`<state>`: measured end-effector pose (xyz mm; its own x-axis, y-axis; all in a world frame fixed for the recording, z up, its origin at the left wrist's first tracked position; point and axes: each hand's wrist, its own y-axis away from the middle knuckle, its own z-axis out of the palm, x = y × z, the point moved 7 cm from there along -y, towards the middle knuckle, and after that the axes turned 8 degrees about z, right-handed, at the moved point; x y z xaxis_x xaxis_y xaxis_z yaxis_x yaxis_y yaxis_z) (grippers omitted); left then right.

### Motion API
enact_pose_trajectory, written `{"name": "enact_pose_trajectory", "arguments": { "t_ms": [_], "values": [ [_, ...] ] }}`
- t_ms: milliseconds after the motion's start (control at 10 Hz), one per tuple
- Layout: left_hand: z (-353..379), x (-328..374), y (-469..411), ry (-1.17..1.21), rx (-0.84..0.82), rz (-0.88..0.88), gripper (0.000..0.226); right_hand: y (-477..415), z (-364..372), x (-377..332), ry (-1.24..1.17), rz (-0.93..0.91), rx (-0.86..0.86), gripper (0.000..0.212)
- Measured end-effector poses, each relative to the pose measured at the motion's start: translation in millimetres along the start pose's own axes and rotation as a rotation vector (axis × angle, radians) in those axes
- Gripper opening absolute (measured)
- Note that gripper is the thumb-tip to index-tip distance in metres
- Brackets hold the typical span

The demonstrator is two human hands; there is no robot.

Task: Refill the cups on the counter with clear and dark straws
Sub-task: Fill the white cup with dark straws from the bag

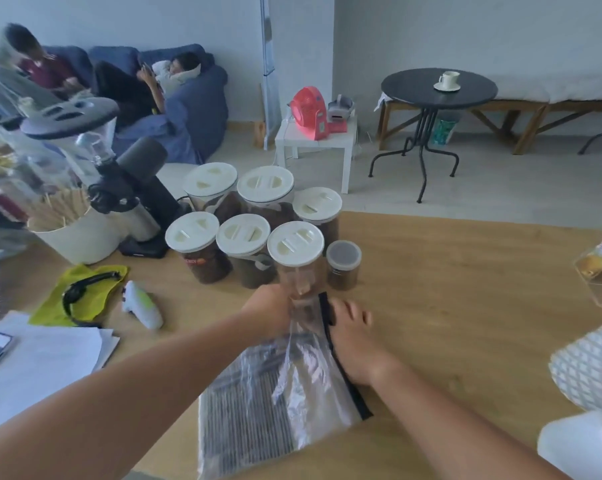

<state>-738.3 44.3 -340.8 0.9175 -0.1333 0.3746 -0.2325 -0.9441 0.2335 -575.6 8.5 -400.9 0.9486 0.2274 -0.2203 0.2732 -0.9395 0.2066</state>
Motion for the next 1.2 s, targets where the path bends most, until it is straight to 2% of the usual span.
{"name": "enact_pose_trajectory", "arguments": {
  "t_ms": [100,200,300,400,500,600,800,900,1000,1100,1200],
  "values": [
    [-3.7,-3.0,-3.2,0.055,-0.03,-0.002,0.036,-10.3,4.3,-14.2,0.12,0.022,0.059,0.077],
    [-4.9,-2.1,-4.3,0.07,-0.066,0.007,0.036,-5.6,-2.9,-25.8,0.203,-0.027,0.139,0.057],
    [-2.5,-1.6,-5.9,0.101,-0.128,0.005,0.039,4.2,-10.8,-29.7,0.308,-0.083,0.138,0.055],
    [-0.6,-4.4,-5.7,0.136,-0.146,-0.003,0.04,20.4,-22.7,-23.0,0.403,-0.099,0.041,0.042],
    [1.6,-2.3,-3.5,0.159,-0.175,-0.008,0.039,41.3,-42.1,-11.9,0.384,-0.069,-0.068,0.035],
    [-3.4,7.4,-1.9,0.031,-0.17,-0.007,0.04,70.0,-73.1,1.2,0.388,0.016,-0.171,0.035],
    [-9.5,44.7,8.1,-0.15,-0.342,0.05,0.036,132.1,-142.4,33.2,0.455,0.288,-0.289,0.035],
    [-34.0,98.7,14.9,-0.248,-0.339,0.186,0.042,163.6,-188.4,48.3,0.461,0.389,-0.259,0.036],
    [-67.4,191.5,27.3,-0.154,-0.21,0.449,0.05,203.7,-238.4,70.3,0.448,0.451,-0.227,0.036],
    [-82.9,295.7,59.3,-0.133,-0.203,0.808,0.049,244.5,-278.4,97.8,0.364,0.508,-0.176,0.025],
    [-77.7,362.8,84.7,-0.19,-0.21,0.96,0.024,277.5,-307.7,121.8,0.325,0.496,-0.058,0.015]
  ]
}}
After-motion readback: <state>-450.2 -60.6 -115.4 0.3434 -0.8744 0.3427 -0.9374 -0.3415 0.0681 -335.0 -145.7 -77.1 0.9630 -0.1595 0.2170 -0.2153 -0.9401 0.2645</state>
